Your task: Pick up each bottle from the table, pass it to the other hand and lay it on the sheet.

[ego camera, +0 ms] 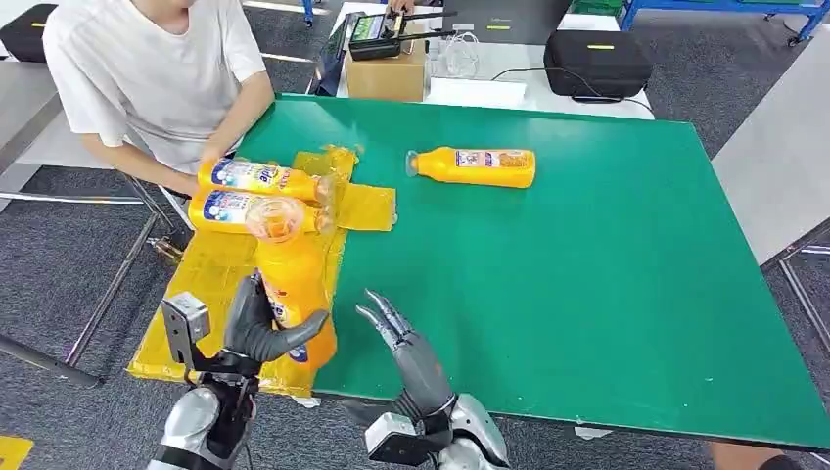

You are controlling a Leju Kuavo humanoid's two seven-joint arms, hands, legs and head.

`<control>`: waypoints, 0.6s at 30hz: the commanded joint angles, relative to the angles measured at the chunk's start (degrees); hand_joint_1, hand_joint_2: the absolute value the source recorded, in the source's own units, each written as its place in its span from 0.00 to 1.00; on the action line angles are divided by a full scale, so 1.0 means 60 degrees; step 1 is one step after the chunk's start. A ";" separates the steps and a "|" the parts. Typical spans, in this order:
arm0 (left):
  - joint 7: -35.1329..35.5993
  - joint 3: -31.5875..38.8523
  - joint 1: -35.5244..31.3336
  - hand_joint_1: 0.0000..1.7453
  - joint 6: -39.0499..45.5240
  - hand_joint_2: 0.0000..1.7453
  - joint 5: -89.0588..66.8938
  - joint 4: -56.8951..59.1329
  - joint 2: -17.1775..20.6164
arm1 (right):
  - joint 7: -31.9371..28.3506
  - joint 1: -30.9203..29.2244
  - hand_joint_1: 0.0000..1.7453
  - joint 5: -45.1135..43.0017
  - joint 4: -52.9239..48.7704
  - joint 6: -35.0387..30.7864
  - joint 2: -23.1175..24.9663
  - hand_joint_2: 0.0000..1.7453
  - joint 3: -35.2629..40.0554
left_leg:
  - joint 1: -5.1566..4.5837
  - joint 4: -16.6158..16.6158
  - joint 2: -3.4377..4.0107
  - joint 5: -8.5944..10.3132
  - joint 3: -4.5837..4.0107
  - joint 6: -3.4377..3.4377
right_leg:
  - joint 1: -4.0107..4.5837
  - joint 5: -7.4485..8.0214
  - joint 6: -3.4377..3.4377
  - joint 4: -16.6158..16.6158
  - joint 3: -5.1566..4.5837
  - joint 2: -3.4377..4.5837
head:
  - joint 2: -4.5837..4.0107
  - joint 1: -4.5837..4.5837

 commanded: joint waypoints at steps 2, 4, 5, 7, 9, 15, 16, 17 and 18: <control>0.0213 0.1241 -0.0101 1.00 -0.0393 1.00 0.0326 0.0025 0.0327 | -0.0230 0.0346 0.00 0.0062 0.0179 -0.0429 -0.0478 0.00 -0.0864 | 0.0005 -0.0021 0.0001 -0.0005 0.0028 0.0030 | 0.0013 0.0001 -0.0036 -0.0028 0.0032 0.0009 | 0.0000 0.0004; 0.0252 0.1199 -0.0150 1.00 -0.0361 1.00 0.0273 0.0072 0.0314 | -0.0241 0.0352 0.00 0.0075 0.0191 -0.0446 -0.0463 0.00 -0.0879 | -0.0001 -0.0013 -0.0008 -0.0001 0.0010 0.0019 | 0.0004 -0.0002 -0.0026 -0.0015 0.0017 -0.0001 | 0.0000 0.0004; 0.0307 0.1125 -0.0188 1.00 -0.0206 1.00 0.0012 0.0112 0.0405 | -0.0233 0.0396 0.00 0.0176 0.0206 -0.0556 -0.0464 0.00 -0.0942 | 0.0001 -0.0023 -0.0020 0.0000 0.0023 0.0027 | 0.0009 -0.0002 -0.0040 -0.0029 0.0034 -0.0010 | 0.0000 0.0004; 0.0090 0.0959 -0.0354 1.00 0.1197 1.00 -0.2398 0.0251 0.0878 | -0.0216 0.0600 0.00 0.0216 0.0050 -0.0543 -0.0533 0.00 -0.1079 | -0.0001 -0.0010 -0.0011 0.0000 0.0005 0.0013 | 0.0003 -0.0001 -0.0025 -0.0015 0.0013 -0.0004 | 0.0000 0.0004; 0.0462 0.1068 -0.0590 1.00 0.1727 1.00 -0.3842 0.0670 0.1258 | -0.0153 0.0821 0.00 0.0263 -0.0205 -0.0509 -0.0611 0.00 -0.1206 | -0.0003 -0.0020 -0.0024 0.0002 0.0019 0.0017 | 0.0004 -0.0004 -0.0036 -0.0019 0.0025 -0.0015 | 0.0000 0.0000; 0.0434 0.0684 -0.1322 1.00 0.1655 1.00 -0.7415 0.2670 0.2153 | -0.0156 0.0781 0.00 0.0348 -0.0212 -0.0122 -0.0563 0.00 -0.1334 | 0.0002 -0.0021 -0.0012 0.0006 0.0023 0.0015 | 0.0007 0.0000 -0.0030 -0.0016 0.0019 -0.0004 | 0.0000 0.0000; 0.0370 0.0442 -0.1446 1.00 0.1524 1.00 -0.7614 0.2903 0.2164 | -0.0161 0.0714 0.00 0.0349 -0.0147 -0.0079 -0.0542 0.00 -0.1320 | 0.0006 -0.0036 -0.0021 0.0011 0.0039 0.0026 | 0.0015 0.0004 -0.0047 -0.0033 0.0037 -0.0011 | 0.0000 0.0004; 0.0252 0.0024 -0.1606 1.00 0.1436 1.00 -0.7964 0.3164 0.2224 | -0.0197 0.0609 0.00 0.0341 -0.0040 -0.0006 -0.0509 0.00 -0.1283 | 0.0005 -0.0026 -0.0033 0.0011 0.0026 0.0024 | 0.0012 0.0001 -0.0037 -0.0027 0.0031 -0.0023 | 0.0000 0.0004; 0.0208 -0.0263 -0.1790 1.00 0.1371 1.00 -0.8138 0.3447 0.2173 | -0.0233 0.0537 0.00 0.0323 0.0034 0.0051 -0.0475 0.00 -0.1256 | 0.0001 -0.0015 -0.0025 0.0010 0.0013 0.0018 | 0.0005 0.0000 -0.0025 -0.0015 0.0014 -0.0017 | 0.0000 0.0000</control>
